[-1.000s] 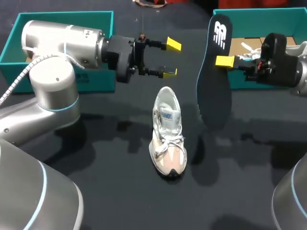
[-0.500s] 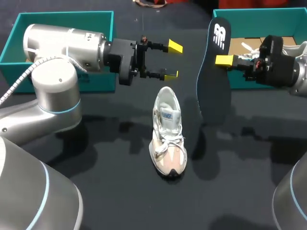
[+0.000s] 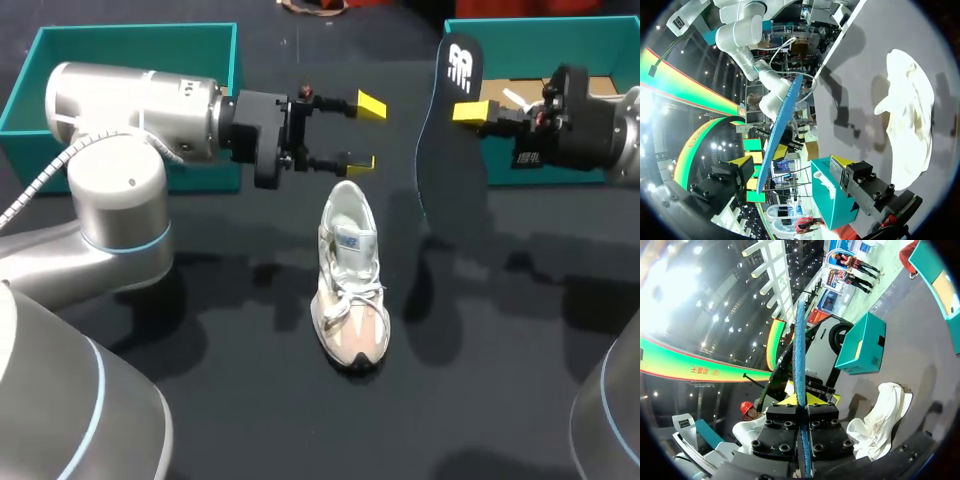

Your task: Take the shoe out of the shoebox, open the shoe tongue, remove and reinsert the insole, then place the shoe into the shoebox

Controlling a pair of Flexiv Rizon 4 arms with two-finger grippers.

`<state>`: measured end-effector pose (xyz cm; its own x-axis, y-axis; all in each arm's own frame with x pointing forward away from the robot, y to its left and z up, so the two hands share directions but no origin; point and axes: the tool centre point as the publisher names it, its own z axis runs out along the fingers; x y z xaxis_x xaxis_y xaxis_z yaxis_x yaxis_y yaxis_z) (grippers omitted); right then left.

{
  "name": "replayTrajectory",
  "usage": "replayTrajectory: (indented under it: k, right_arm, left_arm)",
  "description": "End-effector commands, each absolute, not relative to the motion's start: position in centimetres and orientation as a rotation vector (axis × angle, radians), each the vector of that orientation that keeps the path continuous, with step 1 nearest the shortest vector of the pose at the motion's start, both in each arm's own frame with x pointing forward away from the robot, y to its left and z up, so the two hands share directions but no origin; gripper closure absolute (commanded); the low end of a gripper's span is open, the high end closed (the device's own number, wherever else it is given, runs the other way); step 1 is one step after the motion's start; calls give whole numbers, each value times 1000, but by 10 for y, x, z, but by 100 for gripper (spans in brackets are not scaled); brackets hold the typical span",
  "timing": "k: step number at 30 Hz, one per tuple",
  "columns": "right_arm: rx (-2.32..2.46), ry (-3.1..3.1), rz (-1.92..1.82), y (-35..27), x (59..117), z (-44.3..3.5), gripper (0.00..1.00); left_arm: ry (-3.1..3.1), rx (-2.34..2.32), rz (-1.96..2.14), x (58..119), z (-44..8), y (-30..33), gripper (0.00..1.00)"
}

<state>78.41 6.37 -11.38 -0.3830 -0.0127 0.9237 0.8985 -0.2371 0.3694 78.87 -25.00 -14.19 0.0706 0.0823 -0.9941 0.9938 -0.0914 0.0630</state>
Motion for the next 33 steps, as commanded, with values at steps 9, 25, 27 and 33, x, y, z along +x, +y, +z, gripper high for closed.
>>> replayTrajectory:
  k: [9,25,27,33]
  right_arm:
    - [-1277,-1241,-1546,90,801,-140,100]
    - [-1259,-1227,-1469,105,816,-158,100]
    - [-1257,-1224,-1465,107,818,-160,100]
    - [-1265,-1218,-1449,108,821,-162,100]
  left_arm:
    - [1191,1356,-1174,790,-152,-278,2]
    - [1199,1356,-1169,789,-165,-291,51]
    - [1196,1359,-1167,789,-166,-291,54]
    - [1200,1358,-1158,792,-168,-294,58]
